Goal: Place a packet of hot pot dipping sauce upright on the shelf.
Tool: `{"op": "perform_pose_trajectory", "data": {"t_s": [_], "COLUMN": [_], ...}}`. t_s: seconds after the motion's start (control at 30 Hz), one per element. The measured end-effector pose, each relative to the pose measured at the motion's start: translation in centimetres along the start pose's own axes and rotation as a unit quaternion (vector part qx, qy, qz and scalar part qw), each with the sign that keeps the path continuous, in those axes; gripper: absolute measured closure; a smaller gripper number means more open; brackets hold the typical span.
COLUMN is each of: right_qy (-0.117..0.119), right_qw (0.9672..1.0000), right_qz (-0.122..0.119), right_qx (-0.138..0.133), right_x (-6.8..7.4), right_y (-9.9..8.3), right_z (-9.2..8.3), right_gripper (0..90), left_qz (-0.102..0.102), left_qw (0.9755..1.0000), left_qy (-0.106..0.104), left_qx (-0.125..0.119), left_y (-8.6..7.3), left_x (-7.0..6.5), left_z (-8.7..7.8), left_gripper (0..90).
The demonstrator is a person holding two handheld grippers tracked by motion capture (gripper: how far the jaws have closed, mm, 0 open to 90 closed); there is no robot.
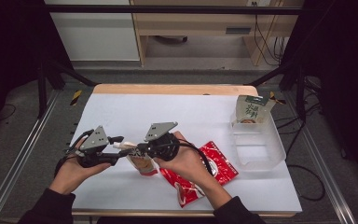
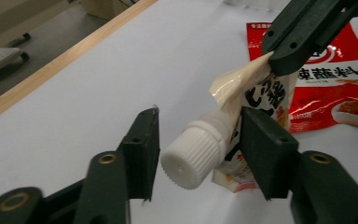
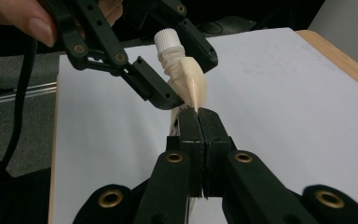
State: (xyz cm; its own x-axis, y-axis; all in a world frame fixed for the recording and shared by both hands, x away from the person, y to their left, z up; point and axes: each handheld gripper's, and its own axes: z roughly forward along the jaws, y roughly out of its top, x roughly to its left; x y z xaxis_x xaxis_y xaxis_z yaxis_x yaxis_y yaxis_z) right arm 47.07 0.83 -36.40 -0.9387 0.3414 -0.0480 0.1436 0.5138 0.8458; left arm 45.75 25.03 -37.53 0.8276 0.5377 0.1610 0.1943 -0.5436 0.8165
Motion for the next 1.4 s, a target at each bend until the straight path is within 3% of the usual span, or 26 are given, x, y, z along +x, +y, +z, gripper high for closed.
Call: {"op": "perform_pose_trajectory", "data": {"t_s": [0.2,0.53,0.83,1.1,1.23,1.4], "right_qy": [-0.002,-0.019,-0.033,-0.033,-0.031,-0.04], "right_qw": [1.0,0.9998,0.9993,0.9992,0.999,0.9964], "right_qz": [0.0,0.0,-0.007,-0.008,-0.016,-0.048], "right_qx": [-0.001,-0.001,0.013,0.018,0.029,0.058], "right_x": [-0.1,-0.3,-0.3,-0.5,-0.6,-0.6], "right_y": [-0.3,-0.5,-0.7,-0.9,-0.9,-0.8], "right_z": [0.0,-0.6,-1.1,-1.7,-2.0,-2.0], "right_gripper": [89.9,89.3,87.9,84.1,73.9,51.3], "left_qz": [-0.007,-0.002,0.026,0.052,0.06,0.066], "left_qw": [0.9998,0.9992,0.9976,0.9954,0.9946,0.9938], "left_qy": [-0.016,-0.031,-0.048,-0.052,-0.051,-0.056], "left_qx": [0.005,0.024,0.041,0.061,0.067,0.07], "left_y": [0.0,1.8,3.8,5.2,5.5,5.6], "left_x": [0.0,-0.3,-0.7,-1.3,-1.5,-1.5], "left_z": [-0.3,-0.6,-0.5,-0.5,-0.5,-0.6], "left_gripper": [64.8,70.9,72.3,72.8,72.8,72.9]}}
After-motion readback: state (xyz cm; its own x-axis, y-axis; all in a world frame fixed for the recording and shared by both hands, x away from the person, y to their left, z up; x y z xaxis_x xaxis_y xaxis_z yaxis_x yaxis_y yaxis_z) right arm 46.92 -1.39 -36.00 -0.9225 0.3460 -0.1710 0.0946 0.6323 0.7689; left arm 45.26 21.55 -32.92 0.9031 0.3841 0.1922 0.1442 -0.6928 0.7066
